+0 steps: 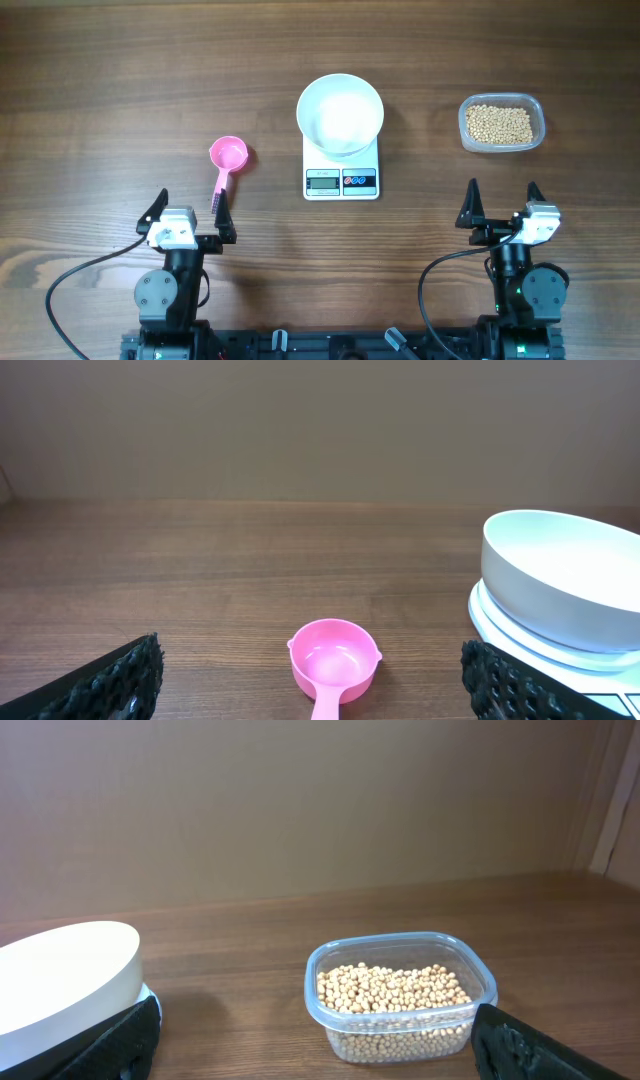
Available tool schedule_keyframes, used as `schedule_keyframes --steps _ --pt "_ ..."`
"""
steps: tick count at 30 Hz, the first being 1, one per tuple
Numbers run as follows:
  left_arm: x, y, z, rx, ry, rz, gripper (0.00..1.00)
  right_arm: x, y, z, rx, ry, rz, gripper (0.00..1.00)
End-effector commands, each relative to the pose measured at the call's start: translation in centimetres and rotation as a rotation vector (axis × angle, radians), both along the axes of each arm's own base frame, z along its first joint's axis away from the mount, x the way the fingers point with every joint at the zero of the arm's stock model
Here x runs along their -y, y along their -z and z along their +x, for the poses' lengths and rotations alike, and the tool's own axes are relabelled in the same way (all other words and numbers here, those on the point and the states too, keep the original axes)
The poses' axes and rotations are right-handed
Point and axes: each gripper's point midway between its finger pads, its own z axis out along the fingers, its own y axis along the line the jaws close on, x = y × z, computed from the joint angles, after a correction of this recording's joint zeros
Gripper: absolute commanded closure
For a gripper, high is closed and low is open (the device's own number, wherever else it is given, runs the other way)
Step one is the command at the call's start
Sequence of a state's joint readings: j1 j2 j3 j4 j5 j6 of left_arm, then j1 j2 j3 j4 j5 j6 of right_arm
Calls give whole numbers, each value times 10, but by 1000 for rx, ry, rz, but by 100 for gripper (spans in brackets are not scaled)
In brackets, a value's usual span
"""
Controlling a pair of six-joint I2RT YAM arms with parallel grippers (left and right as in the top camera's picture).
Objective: Scoop item into bowl and weigh 150g on scale
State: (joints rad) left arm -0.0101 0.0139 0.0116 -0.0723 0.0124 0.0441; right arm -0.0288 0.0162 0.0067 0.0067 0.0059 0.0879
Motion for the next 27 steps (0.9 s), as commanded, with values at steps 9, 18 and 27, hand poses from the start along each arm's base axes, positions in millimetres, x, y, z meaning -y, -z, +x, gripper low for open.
schedule_keyframes --steps 9,18,27 --pt "20 -1 -1 10 117 -9 0 2 -2 -1 9 15 -9 0" --pt "23 -32 -2 136 138 -9 0 2 -2 -1 9 15 -10 0" --pt "9 -78 -10 201 57 -7 0 2 -2 -1 9 15 -9 0"
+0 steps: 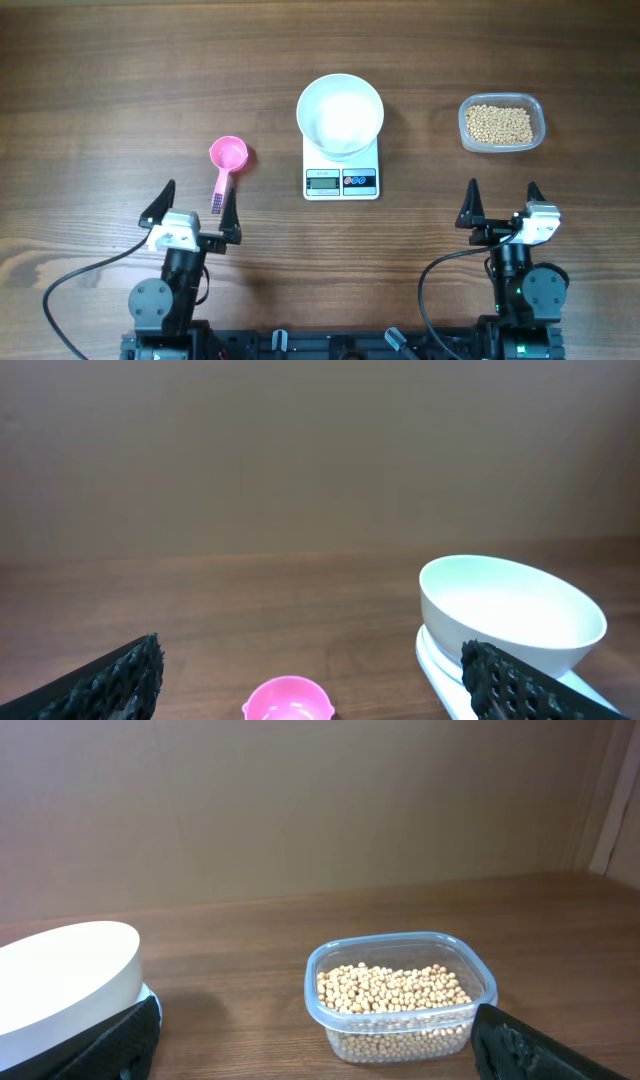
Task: Scoop item into bowl and weigh 150g on scale
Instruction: 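Move the left gripper over the pink scoop's handle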
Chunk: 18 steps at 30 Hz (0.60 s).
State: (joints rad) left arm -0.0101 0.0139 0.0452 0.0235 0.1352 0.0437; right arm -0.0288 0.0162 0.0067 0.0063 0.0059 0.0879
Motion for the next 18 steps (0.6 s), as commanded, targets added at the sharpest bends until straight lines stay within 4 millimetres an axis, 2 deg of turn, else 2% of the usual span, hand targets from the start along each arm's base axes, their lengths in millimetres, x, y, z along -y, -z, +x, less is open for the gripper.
schedule_keyframes --steps 1,4,18 --pt "-16 -45 -8 79 -89 -15 0 2 -2 -1 10 15 -10 0" --pt "-21 -67 -12 84 -117 -17 0 2 -2 -1 10 15 -9 0" --pt "-20 -123 3 -11 -116 -12 0 2 -2 -1 10 15 -9 0"
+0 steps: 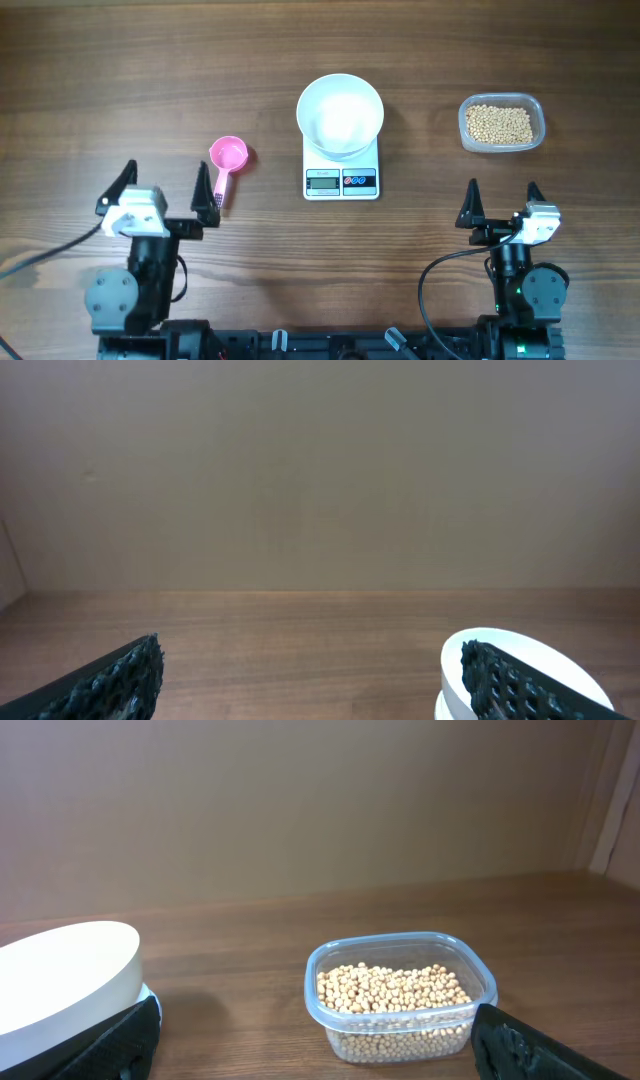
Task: Scoop item into bowl and weigh 150g on scale
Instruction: 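Move the left gripper over the pink scoop's handle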
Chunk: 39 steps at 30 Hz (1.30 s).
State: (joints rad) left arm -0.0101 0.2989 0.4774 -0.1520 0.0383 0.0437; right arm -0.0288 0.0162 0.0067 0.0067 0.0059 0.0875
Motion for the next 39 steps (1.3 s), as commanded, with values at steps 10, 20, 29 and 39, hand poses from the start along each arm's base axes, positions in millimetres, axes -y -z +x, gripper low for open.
schedule_keyframes --steps 10,20,29,39 --pt "2 -44 14 -15 15 -6 0 2 -2 -1 9 15 -9 0" --pt "33 -37 26 -511 181 -100 0 2 -2 -1 9 15 -9 0" --pt "89 -21 31 -685 521 -234 0 2 -2 -1 9 15 -9 0" --pt "55 -1 43 -907 239 -303 0 2 -2 -1 9 15 -9 0"
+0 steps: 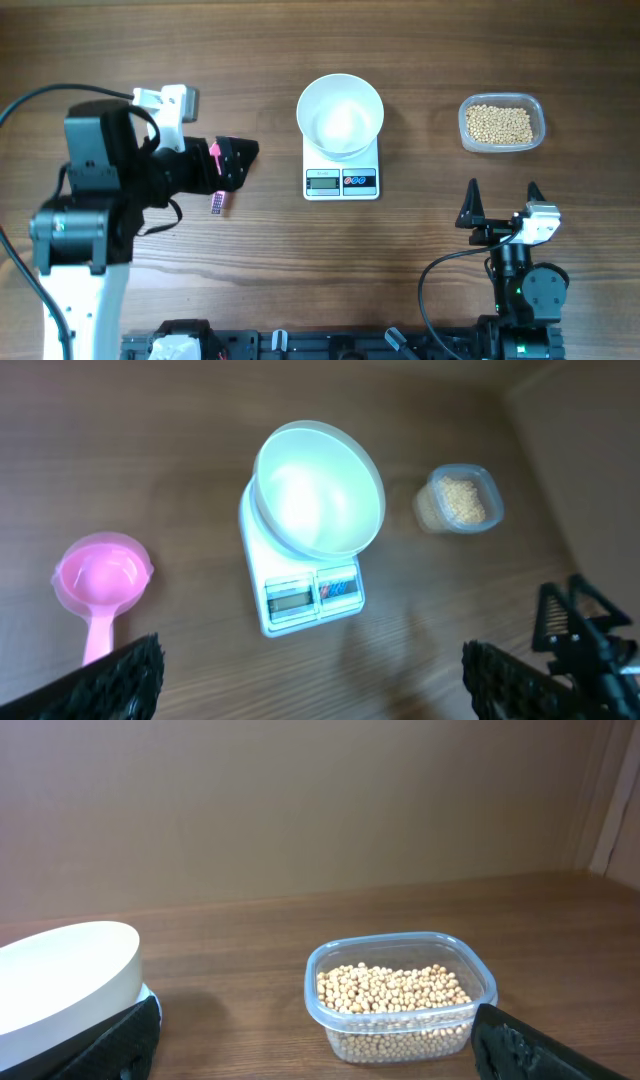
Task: Scoop item into bowl and weigh 150g on scale
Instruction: 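Move the left gripper over the pink scoop's handle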
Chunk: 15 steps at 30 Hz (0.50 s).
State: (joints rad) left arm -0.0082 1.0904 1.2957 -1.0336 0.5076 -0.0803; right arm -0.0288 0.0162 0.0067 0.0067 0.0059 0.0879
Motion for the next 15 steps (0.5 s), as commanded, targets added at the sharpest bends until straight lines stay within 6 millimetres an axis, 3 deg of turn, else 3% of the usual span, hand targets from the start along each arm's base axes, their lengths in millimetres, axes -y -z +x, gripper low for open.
schedule_keyframes --steps 1,5,10,15 --pt "-32 -8 11 -99 -194 91 0 2 -2 -1 9 15 -9 0" --pt "-55 1 20 -224 -332 173 0 2 -2 -1 9 15 -9 0" --pt "-53 17 34 -277 -323 168 0 2 -2 -1 9 15 -9 0" --pt "-51 45 31 -414 -304 179 0 2 -2 -1 9 15 -9 0"
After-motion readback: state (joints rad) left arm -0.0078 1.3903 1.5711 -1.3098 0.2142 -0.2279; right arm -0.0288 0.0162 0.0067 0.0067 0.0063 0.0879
